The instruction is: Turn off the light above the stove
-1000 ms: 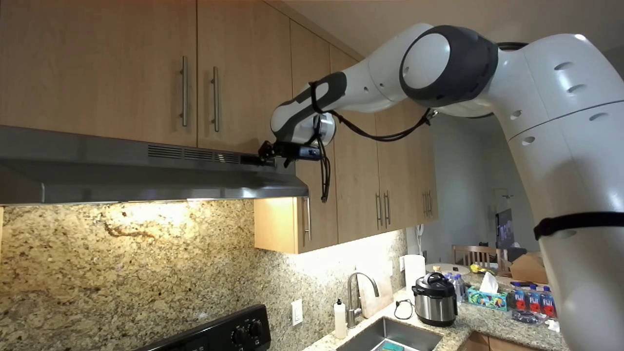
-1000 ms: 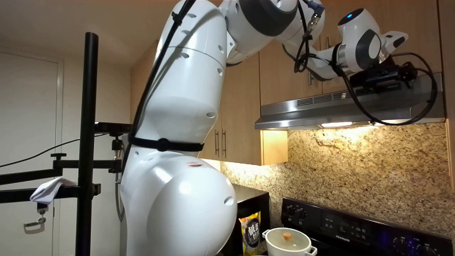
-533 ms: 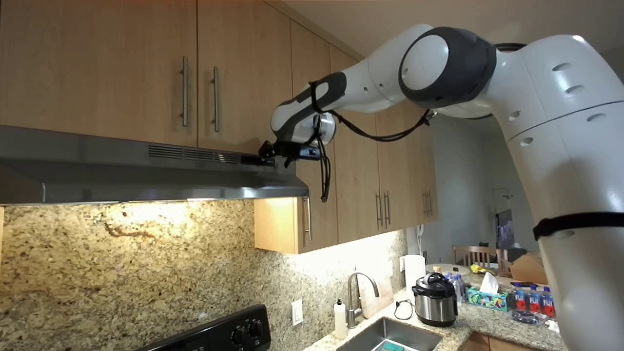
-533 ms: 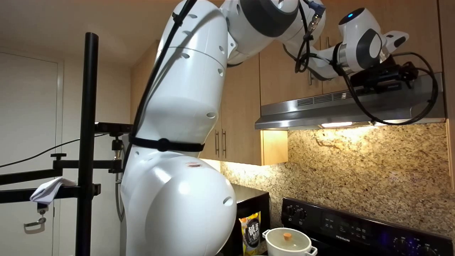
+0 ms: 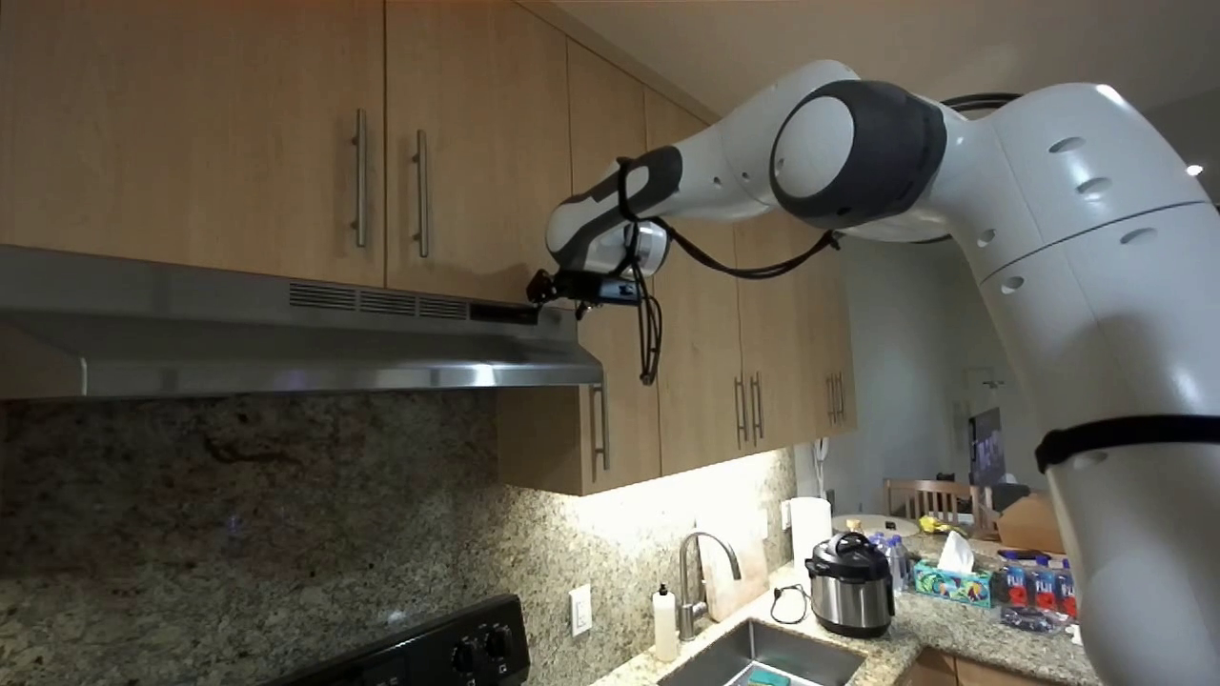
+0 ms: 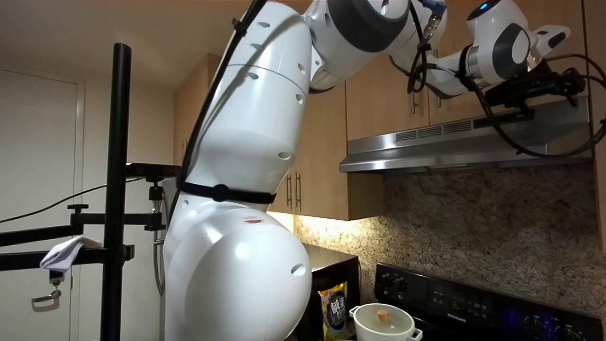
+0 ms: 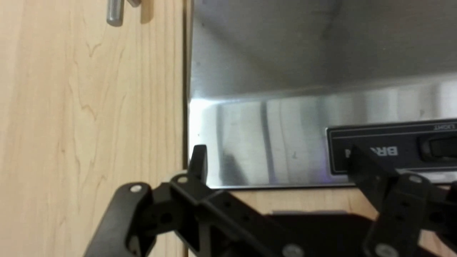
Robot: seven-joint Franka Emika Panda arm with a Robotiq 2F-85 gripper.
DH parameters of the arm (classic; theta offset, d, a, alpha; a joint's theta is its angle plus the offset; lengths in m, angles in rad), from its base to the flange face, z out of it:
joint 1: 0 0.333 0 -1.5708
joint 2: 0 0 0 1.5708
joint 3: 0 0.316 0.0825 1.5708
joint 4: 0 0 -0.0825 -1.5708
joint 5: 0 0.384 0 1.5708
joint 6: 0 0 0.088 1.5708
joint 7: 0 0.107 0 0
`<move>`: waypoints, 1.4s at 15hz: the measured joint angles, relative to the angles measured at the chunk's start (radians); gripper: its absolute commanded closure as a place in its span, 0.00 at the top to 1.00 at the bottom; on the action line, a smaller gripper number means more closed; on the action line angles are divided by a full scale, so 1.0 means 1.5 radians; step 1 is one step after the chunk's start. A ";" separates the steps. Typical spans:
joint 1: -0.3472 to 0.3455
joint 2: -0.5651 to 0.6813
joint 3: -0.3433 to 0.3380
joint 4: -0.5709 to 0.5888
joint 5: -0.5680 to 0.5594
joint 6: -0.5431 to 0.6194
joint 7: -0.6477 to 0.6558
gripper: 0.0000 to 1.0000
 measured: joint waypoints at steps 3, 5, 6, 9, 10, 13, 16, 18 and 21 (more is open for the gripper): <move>0.000 0.000 0.000 0.002 0.000 -0.003 0.000 1.00; 0.001 0.000 0.000 0.002 0.000 -0.004 0.000 1.00; 0.001 0.000 0.000 0.001 0.000 -0.004 0.000 1.00; 0.003 -0.006 0.000 -0.008 -0.001 -0.004 0.000 1.00; 0.004 -0.011 0.000 -0.015 -0.002 -0.004 0.000 1.00; 0.014 -0.040 0.000 -0.053 -0.013 0.000 0.010 1.00; 0.023 -0.092 -0.002 -0.114 -0.043 0.004 0.040 1.00; 0.024 -0.136 -0.004 -0.164 -0.085 0.004 0.074 1.00; 0.022 -0.204 -0.010 -0.242 -0.201 -0.001 0.164 1.00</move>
